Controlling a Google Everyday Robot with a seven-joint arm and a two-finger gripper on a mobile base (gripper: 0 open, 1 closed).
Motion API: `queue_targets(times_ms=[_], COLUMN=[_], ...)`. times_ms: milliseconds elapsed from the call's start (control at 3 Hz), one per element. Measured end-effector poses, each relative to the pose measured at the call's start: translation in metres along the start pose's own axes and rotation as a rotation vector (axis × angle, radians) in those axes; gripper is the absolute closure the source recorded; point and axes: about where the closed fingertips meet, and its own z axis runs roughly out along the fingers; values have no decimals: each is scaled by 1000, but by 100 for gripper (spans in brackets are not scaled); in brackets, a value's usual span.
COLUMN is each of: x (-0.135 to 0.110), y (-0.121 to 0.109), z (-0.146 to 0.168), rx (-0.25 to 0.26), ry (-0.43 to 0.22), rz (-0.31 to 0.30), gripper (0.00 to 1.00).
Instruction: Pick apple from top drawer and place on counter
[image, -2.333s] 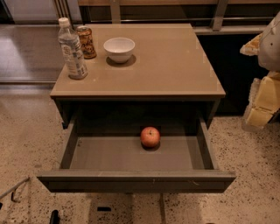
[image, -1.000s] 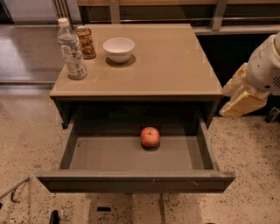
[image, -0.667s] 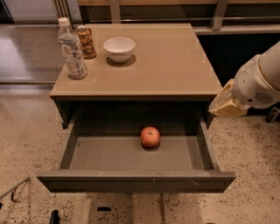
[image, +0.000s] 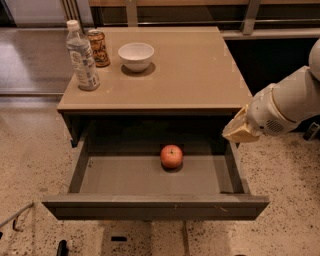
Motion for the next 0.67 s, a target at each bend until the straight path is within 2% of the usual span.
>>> queue_targets(times_ms=[333,667], x=[6,5], y=[5,16], z=[10,34], rx=[3,30], ry=[-9,-62], rz=[8,36], gripper=[100,100])
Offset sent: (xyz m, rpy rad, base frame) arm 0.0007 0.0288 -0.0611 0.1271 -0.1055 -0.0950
